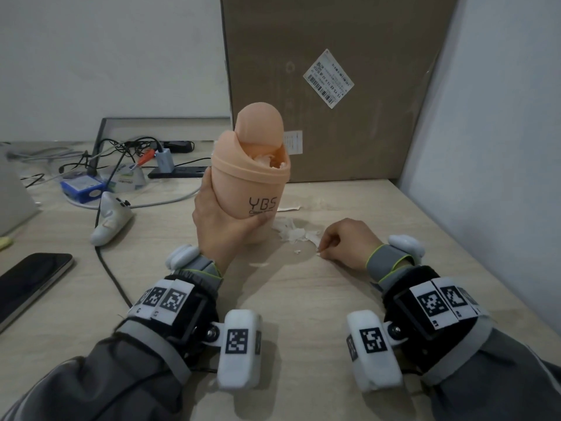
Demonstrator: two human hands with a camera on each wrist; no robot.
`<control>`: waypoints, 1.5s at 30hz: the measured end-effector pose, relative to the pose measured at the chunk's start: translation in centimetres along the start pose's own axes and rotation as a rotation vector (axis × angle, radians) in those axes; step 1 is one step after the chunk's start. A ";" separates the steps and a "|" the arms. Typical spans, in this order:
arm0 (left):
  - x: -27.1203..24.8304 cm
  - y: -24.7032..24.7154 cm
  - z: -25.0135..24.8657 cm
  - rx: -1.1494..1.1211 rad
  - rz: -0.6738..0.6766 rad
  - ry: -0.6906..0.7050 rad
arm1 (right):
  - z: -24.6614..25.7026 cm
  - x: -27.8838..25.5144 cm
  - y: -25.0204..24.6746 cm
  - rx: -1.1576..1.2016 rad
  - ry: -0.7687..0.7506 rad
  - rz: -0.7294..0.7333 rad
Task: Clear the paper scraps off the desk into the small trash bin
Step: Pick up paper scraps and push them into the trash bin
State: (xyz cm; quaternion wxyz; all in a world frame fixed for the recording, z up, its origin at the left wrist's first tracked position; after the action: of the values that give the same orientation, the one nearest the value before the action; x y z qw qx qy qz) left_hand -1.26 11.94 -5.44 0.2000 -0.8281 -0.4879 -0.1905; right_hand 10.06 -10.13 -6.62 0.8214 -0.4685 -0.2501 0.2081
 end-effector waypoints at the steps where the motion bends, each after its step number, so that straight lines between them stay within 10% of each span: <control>1: 0.0 -0.1 0.1 0.002 -0.003 -0.004 | 0.3 0.0 0.1 0.020 -0.023 0.003; 29: 0.0 -0.1 0.4 0.020 0.012 -0.020 | 0.4 1.5 0.4 0.015 -0.027 -0.124; 39: -0.7 0.4 -1.9 0.108 0.086 0.117 | 0.8 -1.3 -7.8 0.515 -0.117 -0.811; 45: -1.2 1.6 -3.0 0.149 0.195 0.227 | 2.8 -3.7 -10.5 0.666 -0.260 -0.944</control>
State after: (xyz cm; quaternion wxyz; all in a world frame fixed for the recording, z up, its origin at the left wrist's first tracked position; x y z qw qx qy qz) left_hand -0.74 8.80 -3.72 0.3322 -0.8275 -0.3922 -0.2260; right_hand 6.56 -15.37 2.94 0.8905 0.0057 -0.4514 -0.0568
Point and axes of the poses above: each hand's wrist, its own x-axis towards the middle knuckle, its own y-axis out of the palm, z = x × y, the point moved 9 cm from there along x, towards the middle knuckle, and after that the axes turned 7 degrees about -z, right-handed, at the moved point
